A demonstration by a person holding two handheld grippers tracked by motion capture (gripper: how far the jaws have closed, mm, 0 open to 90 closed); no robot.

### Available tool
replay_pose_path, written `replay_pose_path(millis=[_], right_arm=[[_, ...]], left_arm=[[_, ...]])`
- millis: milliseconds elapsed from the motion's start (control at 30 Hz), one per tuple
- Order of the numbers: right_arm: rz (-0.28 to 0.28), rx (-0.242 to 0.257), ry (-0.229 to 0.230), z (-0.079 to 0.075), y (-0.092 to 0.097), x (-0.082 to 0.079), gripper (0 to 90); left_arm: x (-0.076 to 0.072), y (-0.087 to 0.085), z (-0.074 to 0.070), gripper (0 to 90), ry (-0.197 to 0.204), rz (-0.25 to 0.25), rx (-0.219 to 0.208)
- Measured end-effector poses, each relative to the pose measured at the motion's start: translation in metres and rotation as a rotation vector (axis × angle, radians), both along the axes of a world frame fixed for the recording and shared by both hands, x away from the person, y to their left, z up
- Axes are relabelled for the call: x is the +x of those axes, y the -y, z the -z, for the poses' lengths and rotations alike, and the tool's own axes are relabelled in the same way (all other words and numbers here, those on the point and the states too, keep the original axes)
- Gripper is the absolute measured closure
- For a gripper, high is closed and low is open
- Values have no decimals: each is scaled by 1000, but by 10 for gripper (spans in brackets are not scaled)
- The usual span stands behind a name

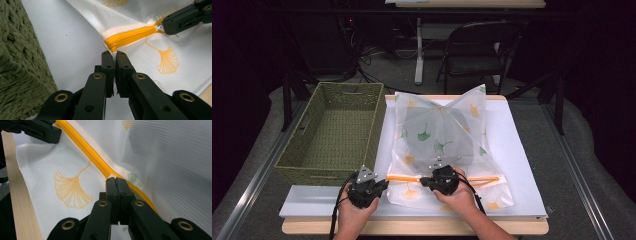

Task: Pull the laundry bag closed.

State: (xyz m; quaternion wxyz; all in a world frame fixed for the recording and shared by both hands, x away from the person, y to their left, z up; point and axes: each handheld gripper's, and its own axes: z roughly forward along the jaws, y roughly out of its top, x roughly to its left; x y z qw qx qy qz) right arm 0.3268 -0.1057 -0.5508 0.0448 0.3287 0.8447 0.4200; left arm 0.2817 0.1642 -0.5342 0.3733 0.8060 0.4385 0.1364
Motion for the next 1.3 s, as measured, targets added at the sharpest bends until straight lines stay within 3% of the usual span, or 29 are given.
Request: replay_pose_path(millis=[700, 1067, 1300], right_arm=[[104, -40, 26, -9, 70, -13, 899], [224, -74, 26, -6, 109, -18, 898], [308, -65, 12, -6, 142, -24, 898]], left_arm=[[1, -2, 0, 866, 8, -10, 29], [3, -2, 0, 865, 1, 6, 30], [3, -3, -1, 865, 1, 5, 25]])
